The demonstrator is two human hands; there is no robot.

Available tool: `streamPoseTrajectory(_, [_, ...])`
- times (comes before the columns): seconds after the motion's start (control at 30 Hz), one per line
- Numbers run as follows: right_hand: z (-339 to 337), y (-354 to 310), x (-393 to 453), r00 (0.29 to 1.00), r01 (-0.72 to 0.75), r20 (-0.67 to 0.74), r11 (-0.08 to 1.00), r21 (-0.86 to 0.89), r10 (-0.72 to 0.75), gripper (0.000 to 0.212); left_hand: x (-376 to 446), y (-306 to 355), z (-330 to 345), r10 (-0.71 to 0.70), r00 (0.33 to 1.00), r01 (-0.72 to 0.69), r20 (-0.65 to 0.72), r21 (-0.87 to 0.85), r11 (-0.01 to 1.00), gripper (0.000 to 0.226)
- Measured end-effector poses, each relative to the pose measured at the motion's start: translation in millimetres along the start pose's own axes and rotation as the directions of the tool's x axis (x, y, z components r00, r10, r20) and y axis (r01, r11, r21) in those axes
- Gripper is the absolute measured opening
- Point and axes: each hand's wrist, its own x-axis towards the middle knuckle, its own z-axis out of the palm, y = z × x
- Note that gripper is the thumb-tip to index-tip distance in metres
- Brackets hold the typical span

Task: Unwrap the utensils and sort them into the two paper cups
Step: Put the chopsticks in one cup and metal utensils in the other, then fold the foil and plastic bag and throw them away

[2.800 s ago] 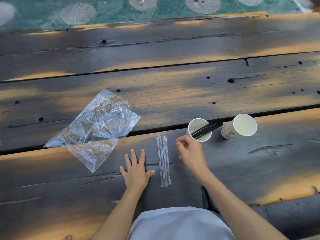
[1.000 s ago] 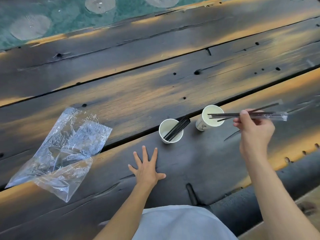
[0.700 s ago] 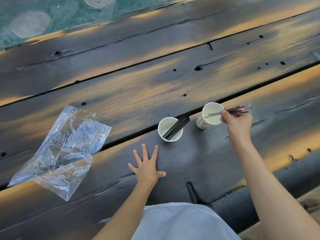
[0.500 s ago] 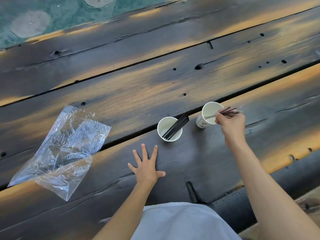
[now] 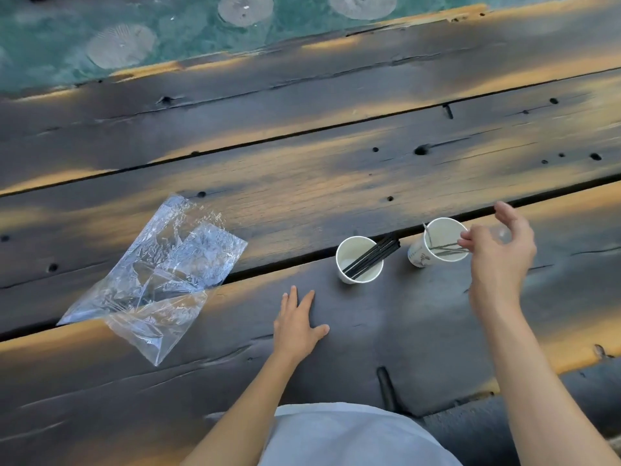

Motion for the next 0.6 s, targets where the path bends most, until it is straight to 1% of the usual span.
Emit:
streamPoseTrajectory(0.03, [7, -9, -7, 1.000, 0.015, 0.011, 1.000, 0.024, -0.016, 0.040, -5, -7, -4, -0.028, 0.999, 0.022, -0.037, -0.147, 0.989, 0.076])
streamPoseTrajectory(0.07, [12, -17, -14, 0.999, 0.030, 0.028, 0.999, 0.038, -0.031, 0.037, -12, -13, -6, -0.069, 0.995, 0.045, -0.067, -0.307, 0.950, 0.067])
streamPoseTrajectory(0.1, [20, -23, -23, 0.997, 0.041, 0.059, 0.998, 0.051, -0.044, 0.034, -21, -21, -9, -0.132, 0.987, 0.074, -0.092, -0.466, 0.882, 0.057])
streamPoseTrajectory(0.17, [37, -32, -42, 0.986, 0.065, 0.150, 0.995, 0.076, -0.075, 0.030, -41, -45, -10, -0.286, 0.952, 0.125, -0.110, -0.713, 0.690, 0.037])
streamPoseTrajectory(0.23, [54, -37, -64, 0.958, 0.073, 0.268, 0.991, 0.111, -0.101, 0.025, -56, -72, -15, -0.469, 0.880, 0.167, -0.074, -0.877, 0.450, 0.021])
streamPoseTrajectory(0.27, [63, -37, -76, 0.935, 0.063, 0.339, 0.991, 0.120, -0.100, 0.022, -62, -87, -19, -0.563, 0.825, 0.160, -0.040, -0.940, 0.300, 0.018])
streamPoseTrajectory(0.3, [73, -36, -90, 0.906, 0.048, 0.414, 0.992, 0.116, -0.092, 0.019, -67, -103, -25, -0.643, 0.766, 0.134, 0.013, -0.981, 0.140, 0.019])
streamPoseTrajectory(0.37, [92, -29, -117, 0.825, 0.022, 0.563, 0.998, 0.054, -0.049, 0.015, -77, -132, -41, -0.742, 0.657, 0.016, 0.135, -0.986, -0.165, 0.030])
streamPoseTrajectory(0.4, [101, -24, -130, 0.781, 0.014, 0.625, 1.000, 0.017, -0.022, 0.014, -79, -145, -47, -0.755, 0.628, -0.048, 0.186, -0.960, -0.276, 0.035])
streamPoseTrajectory(0.43, [110, -18, -144, 0.730, 0.003, 0.683, 1.000, -0.017, 0.010, 0.014, -83, -157, -54, -0.759, 0.613, -0.107, 0.221, -0.928, -0.357, 0.038])
streamPoseTrajectory(0.47, [119, -11, -157, 0.683, -0.011, 0.729, 0.999, -0.054, 0.047, 0.014, -85, -168, -60, -0.756, 0.610, -0.157, 0.238, -0.898, -0.410, 0.041])
streamPoseTrajectory(0.5, [126, -4, -169, 0.637, -0.021, 0.766, 0.995, -0.094, 0.086, 0.014, -87, -175, -66, -0.746, 0.622, -0.184, 0.240, -0.881, -0.436, 0.044])
streamPoseTrajectory(0.53, [133, 4, -180, 0.591, -0.022, 0.797, 0.990, -0.137, 0.124, 0.015, -86, -181, -71, -0.733, 0.643, -0.200, 0.223, -0.875, -0.441, 0.048])
streamPoseTrajectory(0.6, [143, 18, -199, 0.516, -0.013, 0.834, 0.975, -0.222, 0.197, 0.017, -83, -183, -84, -0.699, 0.692, -0.180, 0.181, -0.894, -0.410, 0.051])
